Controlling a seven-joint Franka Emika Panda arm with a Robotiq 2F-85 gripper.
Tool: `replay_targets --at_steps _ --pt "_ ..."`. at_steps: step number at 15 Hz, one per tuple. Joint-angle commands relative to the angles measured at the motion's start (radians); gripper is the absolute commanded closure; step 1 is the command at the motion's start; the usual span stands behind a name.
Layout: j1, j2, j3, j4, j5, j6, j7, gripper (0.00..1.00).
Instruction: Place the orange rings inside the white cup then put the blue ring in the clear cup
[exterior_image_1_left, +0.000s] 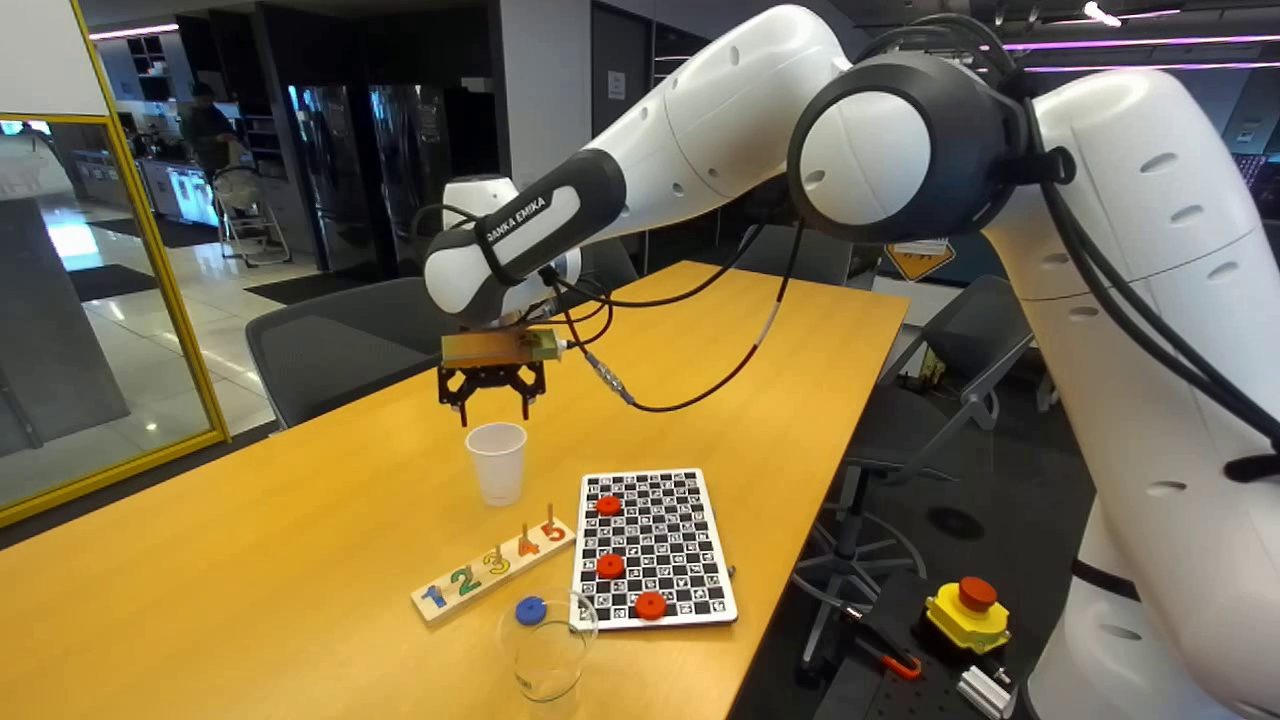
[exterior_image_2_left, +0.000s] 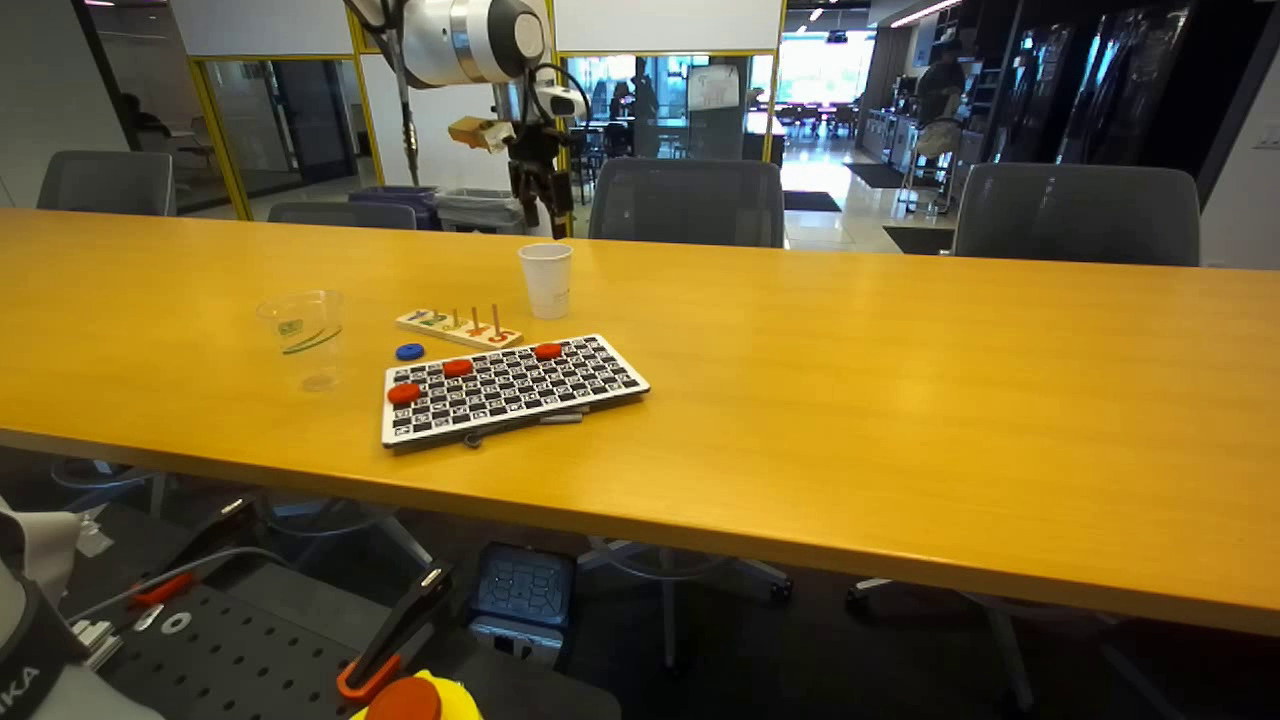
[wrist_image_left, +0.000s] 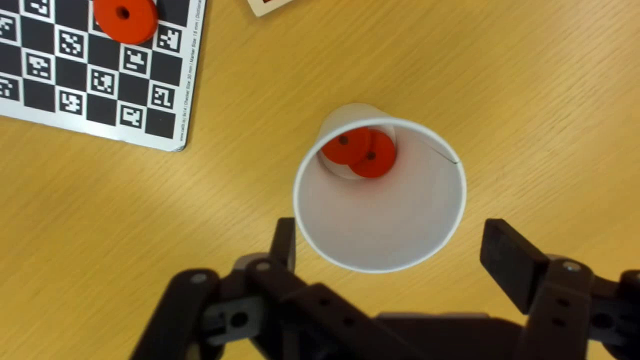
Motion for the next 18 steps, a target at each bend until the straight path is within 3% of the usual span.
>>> replay_targets --at_steps 1,10,18 --pt "-0.003 -0.137 -0.002 -0.147 -0.006 0.035 0.025 0.00" --pt "-0.066 -0.383 -0.003 -0.574 0.007 0.154 0.074 0.00" --pt "-0.112 -0.306 0.000 -0.637 0.025 0.187 0.096 0.00"
